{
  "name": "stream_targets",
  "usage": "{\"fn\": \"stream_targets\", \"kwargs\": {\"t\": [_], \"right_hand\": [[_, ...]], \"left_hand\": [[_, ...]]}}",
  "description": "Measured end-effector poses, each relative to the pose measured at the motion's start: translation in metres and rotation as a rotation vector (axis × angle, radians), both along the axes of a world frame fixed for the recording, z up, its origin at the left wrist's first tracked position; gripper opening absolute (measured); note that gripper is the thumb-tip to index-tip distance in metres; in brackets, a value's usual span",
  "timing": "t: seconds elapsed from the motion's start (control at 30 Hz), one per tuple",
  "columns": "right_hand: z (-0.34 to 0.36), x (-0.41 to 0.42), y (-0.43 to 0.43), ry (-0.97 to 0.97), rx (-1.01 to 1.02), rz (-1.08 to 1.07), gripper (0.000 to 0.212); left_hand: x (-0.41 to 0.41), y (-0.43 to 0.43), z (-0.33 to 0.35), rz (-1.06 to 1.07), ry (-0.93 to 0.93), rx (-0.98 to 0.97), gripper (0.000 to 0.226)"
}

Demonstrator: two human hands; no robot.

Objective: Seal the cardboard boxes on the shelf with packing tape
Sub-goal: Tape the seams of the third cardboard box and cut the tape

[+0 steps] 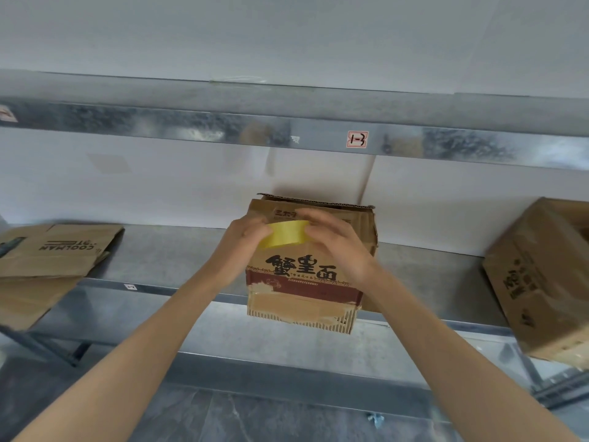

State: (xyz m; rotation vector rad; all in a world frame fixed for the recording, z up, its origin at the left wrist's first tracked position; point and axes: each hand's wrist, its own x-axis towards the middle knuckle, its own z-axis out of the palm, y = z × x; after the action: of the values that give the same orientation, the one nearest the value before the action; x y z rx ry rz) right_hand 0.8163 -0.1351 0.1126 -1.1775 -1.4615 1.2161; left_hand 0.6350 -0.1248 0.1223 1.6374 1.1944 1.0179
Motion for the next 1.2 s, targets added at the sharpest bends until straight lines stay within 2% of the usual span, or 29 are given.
{"fn": "stream_targets", "kwargs": {"t": [0.1, 0.17, 0.3, 0.43, 0.53, 0.7, 0.87, 1.1, 1.2], "right_hand": [[0.0, 0.003, -0.003, 0.092, -0.119, 0.077, 0.022], [0.0, 0.003, -0.007, 0.114, -0.108, 0.09, 0.017], [0.003, 0.0, -0.015, 0.051, -0.059, 0.036, 0.015], [0.011, -0.004, -0.021, -0.105, 0.103, 0.004, 0.01], [0.013, -0.006, -0.022, -0.147, 0.156, -0.009, 0.013], [0.012, -0.007, -0.022, -0.185, 0.176, -0.029, 0.01], [0.011, -0.006, -0.022, -0.22, 0.165, -0.045, 0.014], [0.013, -0.005, -0.023, -0.185, 0.125, -0.071, 0.013], [0.015, -0.005, -0.023, -0.18, 0.127, -0.084, 0.014]], "left_hand": [[0.002, 0.003, -0.001, 0.051, -0.106, -0.15, 0.064], [0.003, 0.003, -0.001, 0.057, -0.128, -0.199, 0.065], [0.0, -0.003, 0.002, 0.008, 0.028, 0.001, 0.028], [0.002, -0.005, -0.002, 0.004, 0.196, 0.197, 0.016], [0.007, -0.004, -0.008, 0.021, 0.265, 0.33, 0.017], [0.008, -0.004, -0.011, 0.034, 0.297, 0.406, 0.022], [0.003, -0.002, -0.014, 0.006, 0.421, 0.506, 0.022], [0.002, -0.003, -0.018, -0.016, 0.432, 0.505, 0.014], [0.001, -0.005, -0.02, -0.018, 0.446, 0.48, 0.028]]}}
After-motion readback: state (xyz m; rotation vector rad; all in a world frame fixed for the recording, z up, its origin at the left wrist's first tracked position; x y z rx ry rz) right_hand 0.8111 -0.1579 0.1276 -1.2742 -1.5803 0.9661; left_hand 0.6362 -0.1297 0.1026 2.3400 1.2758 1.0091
